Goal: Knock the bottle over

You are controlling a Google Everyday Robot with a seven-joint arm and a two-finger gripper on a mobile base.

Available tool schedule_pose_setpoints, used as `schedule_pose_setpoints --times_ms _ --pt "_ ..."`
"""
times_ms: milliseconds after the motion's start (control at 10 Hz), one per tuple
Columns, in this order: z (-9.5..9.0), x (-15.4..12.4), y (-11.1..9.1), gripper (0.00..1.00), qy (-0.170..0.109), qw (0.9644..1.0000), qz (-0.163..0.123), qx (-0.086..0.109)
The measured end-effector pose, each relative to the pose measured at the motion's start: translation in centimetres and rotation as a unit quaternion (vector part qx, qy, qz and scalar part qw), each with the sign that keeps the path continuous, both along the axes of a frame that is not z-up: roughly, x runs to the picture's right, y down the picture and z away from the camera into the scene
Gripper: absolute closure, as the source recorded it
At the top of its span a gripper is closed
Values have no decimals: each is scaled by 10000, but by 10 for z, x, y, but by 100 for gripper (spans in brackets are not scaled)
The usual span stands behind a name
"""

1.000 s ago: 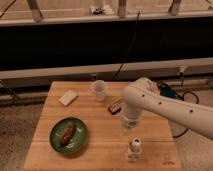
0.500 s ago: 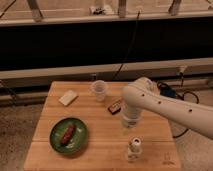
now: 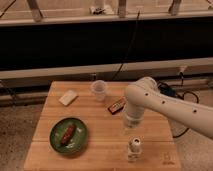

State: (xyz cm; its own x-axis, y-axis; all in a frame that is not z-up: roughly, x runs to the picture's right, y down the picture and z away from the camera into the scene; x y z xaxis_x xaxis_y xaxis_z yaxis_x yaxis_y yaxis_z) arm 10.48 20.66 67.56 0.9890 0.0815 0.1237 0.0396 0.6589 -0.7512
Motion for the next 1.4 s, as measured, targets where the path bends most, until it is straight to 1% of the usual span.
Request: schedule_pose_setpoints --times_ms 100,300,600,700,1100,1400 --pt "-6 1 0 98 27 10000 17 -12" --pt "-25 8 -2 98 115 9999 91 -49" --pt "-53 21 6 98 201 9996 161 -107" --pt "-65 28 14 98 254 9994 180 -161" --pt "-81 38 31 98 305 9988 208 -323" --pt "-102 41 54 98 290 9983 267 -431"
